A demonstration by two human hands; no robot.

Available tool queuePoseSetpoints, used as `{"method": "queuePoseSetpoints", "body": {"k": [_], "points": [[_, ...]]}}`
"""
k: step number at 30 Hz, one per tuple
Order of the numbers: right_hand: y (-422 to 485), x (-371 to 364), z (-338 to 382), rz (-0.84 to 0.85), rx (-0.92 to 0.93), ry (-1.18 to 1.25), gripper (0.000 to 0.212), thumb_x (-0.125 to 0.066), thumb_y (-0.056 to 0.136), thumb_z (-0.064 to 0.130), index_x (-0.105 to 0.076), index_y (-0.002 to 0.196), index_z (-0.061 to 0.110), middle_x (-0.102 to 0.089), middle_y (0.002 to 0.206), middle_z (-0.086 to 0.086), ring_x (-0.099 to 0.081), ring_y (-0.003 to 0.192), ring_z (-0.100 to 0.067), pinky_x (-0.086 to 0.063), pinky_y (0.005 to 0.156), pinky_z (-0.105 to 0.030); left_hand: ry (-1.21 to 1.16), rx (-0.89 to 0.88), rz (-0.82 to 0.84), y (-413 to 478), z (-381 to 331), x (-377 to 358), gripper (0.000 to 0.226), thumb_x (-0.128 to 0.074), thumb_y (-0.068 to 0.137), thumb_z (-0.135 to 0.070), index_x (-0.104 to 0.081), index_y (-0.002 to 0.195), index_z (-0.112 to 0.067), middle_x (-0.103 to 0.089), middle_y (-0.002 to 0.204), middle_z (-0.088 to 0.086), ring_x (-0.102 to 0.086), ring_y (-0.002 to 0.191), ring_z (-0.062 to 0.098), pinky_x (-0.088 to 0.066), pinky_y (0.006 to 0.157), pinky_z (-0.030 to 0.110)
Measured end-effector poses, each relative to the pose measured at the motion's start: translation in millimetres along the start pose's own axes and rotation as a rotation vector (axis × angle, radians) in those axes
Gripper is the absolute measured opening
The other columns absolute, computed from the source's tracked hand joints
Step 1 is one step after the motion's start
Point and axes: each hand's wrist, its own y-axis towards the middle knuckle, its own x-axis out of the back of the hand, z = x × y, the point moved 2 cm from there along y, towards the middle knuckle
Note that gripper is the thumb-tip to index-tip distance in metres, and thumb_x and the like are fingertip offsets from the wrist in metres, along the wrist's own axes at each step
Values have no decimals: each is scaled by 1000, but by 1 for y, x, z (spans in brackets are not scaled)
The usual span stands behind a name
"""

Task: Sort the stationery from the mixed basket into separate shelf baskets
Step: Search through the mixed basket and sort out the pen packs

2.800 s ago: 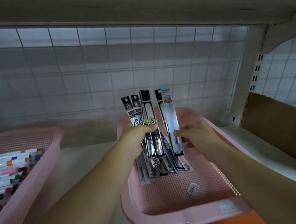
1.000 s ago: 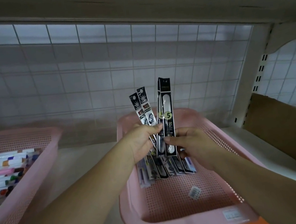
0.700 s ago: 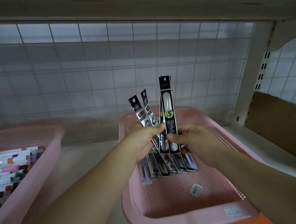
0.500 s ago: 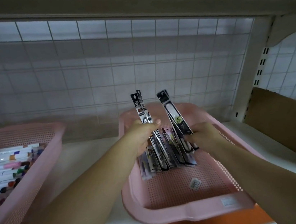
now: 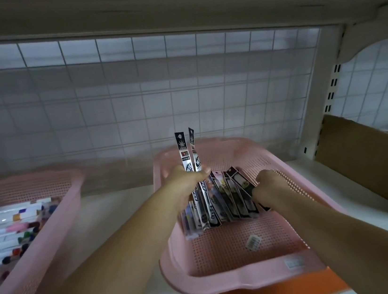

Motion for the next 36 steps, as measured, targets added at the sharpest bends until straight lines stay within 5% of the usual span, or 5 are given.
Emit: {"method": "queuePoseSetpoints", "body": {"k": [8,24,27,30,36], "points": [[-9,2,7,5,104,-172,22,-44,82,-8,-40,97,6,-49,92,-13,-48,82,-25,-40,61,-28,-12,-20,10,5,1,-1,83,-67,85,-23,-15,146,-2,-20,153,17,-23,139,33,-23,111,44],[-24,9,26,-180,356,-94,28,-48,89,6,-57,116,8,-58,113,-10,-53,103,-24,-46,81,-27,-178,-75,-66,18,6,4,79,-71,81,-24,-27,140,3,-28,149,18,-29,136,33,-27,108,43],[-35,6,34,121,408,330,13,-54,93,19,-65,86,18,-64,86,-2,-56,76,-16,-45,62,-22,-268,-84,-80,22,5,6,73,-73,79,-24,-35,135,3,-39,143,14,-35,132,29,-28,107,43],[-40,0,40,322,490,318,16,-59,89,31,-65,77,22,-59,78,-5,-50,71,-17,-41,61,-25,-349,-90,-12,25,3,7,49,-77,73,-27,-58,113,-7,-56,114,2,-43,113,15,-28,104,36],[-37,-7,37,393,485,327,28,-66,85,23,-66,77,-3,-42,47,5,-33,40,-3,-31,44,-14,-176,-114,129,17,0,-2,42,-71,64,-44,-73,94,-14,-44,142,10,-28,138,24,-18,114,41]]}}
